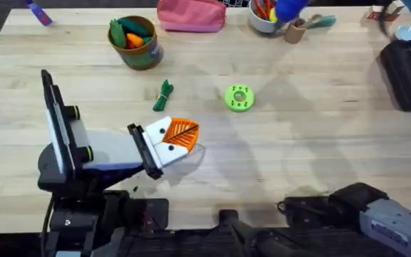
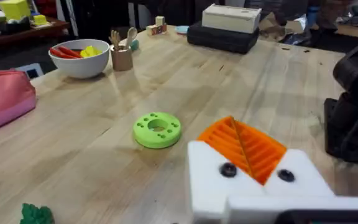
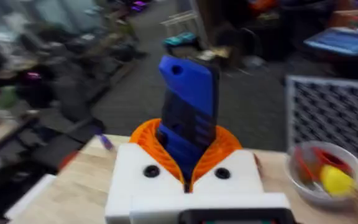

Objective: Pick up the gripper from the table and insert it into the empty holder that is missing its gripper. Then pick up a screw, insert it into the mounting hole, and use the screwdriver to tighten it. Finally, clean up the table by picking up the vegetable and placing it into the bucket.

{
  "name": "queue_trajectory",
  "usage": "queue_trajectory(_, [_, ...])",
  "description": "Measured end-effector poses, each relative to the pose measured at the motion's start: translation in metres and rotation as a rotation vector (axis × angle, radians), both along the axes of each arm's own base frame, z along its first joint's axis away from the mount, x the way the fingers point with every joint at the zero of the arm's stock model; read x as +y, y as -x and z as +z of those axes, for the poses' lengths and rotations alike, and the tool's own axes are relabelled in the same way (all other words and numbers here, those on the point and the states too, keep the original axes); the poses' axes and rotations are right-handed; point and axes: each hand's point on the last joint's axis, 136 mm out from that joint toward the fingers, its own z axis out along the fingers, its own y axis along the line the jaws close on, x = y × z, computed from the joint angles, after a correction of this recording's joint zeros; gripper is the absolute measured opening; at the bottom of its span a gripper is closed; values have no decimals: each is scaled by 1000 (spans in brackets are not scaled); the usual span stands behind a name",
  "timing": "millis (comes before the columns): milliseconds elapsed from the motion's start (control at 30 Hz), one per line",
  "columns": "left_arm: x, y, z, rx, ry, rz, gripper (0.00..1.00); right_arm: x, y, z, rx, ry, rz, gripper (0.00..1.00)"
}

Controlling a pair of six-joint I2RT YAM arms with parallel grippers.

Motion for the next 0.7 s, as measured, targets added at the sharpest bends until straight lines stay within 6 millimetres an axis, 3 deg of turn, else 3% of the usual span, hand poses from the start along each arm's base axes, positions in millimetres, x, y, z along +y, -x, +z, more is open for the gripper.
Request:
queue_trajectory(133, [0, 0, 0, 0, 0, 0, 6, 34, 6, -5, -120, -53, 205, 24])
queue_trajectory(267, [0, 0, 0, 0, 0, 0, 6, 71, 14, -20, -147, -49, 439, 24])
queue_trajectory(433, [0, 0, 0, 0, 0, 0, 6, 114, 31, -23, -219, -50, 692, 24])
queue_trajectory(700, [0, 0, 0, 0, 0, 0, 6, 156, 68, -17, -293, -87, 911, 24])
